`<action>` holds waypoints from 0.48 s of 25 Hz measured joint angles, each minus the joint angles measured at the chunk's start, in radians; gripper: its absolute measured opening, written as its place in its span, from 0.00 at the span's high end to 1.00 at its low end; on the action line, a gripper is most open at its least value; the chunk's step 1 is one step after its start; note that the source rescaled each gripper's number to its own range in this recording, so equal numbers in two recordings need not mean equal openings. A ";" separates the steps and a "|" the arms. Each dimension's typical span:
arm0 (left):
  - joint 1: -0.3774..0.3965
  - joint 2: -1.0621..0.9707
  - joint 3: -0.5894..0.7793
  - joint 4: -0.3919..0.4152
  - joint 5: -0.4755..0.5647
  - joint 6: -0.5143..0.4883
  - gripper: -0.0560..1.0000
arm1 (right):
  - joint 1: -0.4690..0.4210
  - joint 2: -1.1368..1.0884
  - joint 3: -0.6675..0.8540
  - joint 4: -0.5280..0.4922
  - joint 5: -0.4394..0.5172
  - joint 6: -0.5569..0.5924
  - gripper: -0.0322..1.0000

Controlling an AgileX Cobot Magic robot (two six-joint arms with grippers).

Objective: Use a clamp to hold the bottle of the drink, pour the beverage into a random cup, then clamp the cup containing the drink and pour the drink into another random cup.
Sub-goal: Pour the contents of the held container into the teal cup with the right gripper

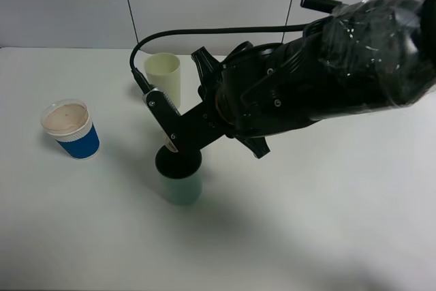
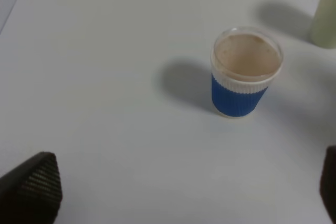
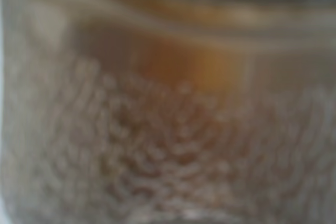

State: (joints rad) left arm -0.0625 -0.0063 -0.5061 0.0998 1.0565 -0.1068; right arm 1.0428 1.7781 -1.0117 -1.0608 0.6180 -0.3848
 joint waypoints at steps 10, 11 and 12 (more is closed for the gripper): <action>0.000 0.000 0.000 0.000 0.000 0.000 0.00 | 0.007 0.000 0.000 -0.017 0.022 -0.027 0.95; 0.000 0.000 0.000 0.000 0.000 0.000 0.00 | 0.007 0.000 0.000 -0.024 0.023 -0.032 0.95; 0.000 0.000 0.000 0.000 0.000 0.000 0.00 | 0.007 0.000 0.000 -0.026 0.024 -0.038 0.95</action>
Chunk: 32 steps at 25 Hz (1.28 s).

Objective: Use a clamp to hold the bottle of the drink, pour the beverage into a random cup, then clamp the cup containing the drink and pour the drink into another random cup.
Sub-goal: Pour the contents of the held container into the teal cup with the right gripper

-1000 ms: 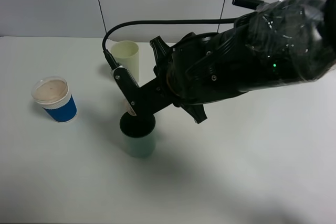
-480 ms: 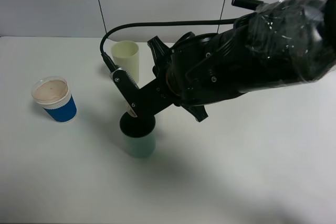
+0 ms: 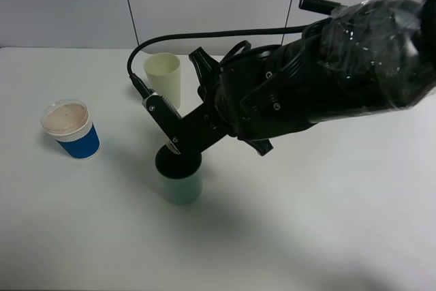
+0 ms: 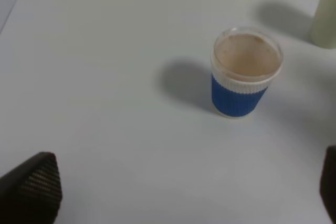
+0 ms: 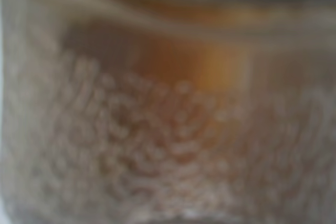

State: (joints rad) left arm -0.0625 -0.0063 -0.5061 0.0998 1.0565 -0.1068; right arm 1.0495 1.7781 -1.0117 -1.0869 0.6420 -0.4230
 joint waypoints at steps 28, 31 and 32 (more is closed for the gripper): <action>0.000 0.000 0.000 0.000 0.000 0.000 0.00 | 0.043 0.000 0.000 -0.069 0.052 -0.004 0.95; 0.000 0.000 0.000 0.000 0.000 0.000 0.00 | 0.048 0.000 0.000 -0.069 0.052 -0.004 0.95; 0.000 0.000 0.000 0.000 0.000 0.000 0.00 | 0.048 0.000 0.000 -0.069 0.052 -0.004 0.95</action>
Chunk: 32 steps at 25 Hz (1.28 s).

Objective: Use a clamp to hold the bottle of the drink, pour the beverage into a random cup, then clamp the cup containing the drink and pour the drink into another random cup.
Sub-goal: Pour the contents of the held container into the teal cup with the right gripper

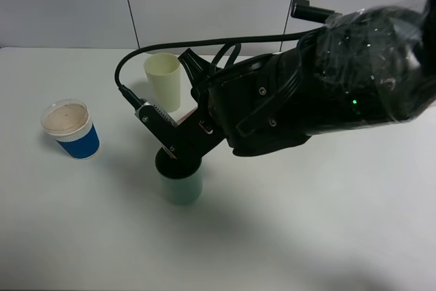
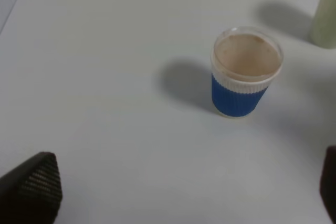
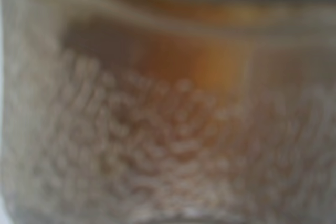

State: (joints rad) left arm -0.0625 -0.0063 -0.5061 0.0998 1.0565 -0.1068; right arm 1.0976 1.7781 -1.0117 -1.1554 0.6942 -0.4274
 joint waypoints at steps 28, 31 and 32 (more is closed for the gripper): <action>0.000 0.000 0.000 0.000 0.000 0.000 0.00 | 0.000 0.000 0.000 -0.019 0.059 -0.025 0.95; 0.000 0.000 0.000 0.000 0.000 0.000 0.00 | 0.000 0.000 0.000 -0.027 0.070 -0.025 0.95; 0.000 0.000 0.000 0.000 0.000 0.000 0.00 | 0.000 0.000 0.000 -0.030 0.073 -0.025 0.96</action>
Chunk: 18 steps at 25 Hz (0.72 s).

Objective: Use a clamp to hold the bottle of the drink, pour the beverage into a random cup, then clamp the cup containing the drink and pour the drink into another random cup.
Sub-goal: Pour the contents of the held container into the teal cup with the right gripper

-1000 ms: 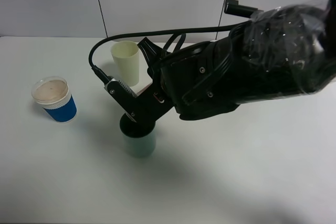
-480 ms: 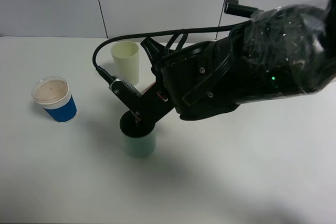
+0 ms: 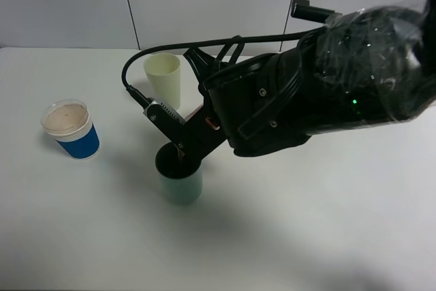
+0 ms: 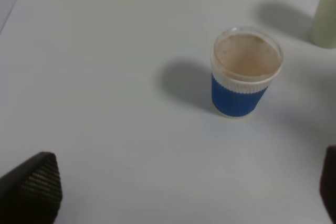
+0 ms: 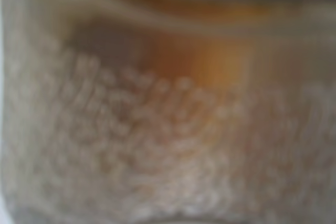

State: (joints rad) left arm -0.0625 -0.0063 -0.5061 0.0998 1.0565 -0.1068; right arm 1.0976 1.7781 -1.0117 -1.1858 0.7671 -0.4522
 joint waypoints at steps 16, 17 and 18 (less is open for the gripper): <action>0.000 0.000 0.000 0.000 0.000 0.000 0.00 | 0.000 0.000 0.000 -0.020 0.018 0.000 0.97; 0.000 0.000 0.000 0.000 0.000 0.000 0.00 | 0.000 0.000 0.000 -0.031 0.027 0.001 0.97; 0.000 0.000 0.000 0.000 0.000 0.000 0.00 | 0.000 0.000 0.000 -0.040 0.031 0.001 0.97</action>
State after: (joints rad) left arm -0.0625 -0.0063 -0.5061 0.0998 1.0565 -0.1068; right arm 1.0976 1.7781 -1.0117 -1.2258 0.7982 -0.4512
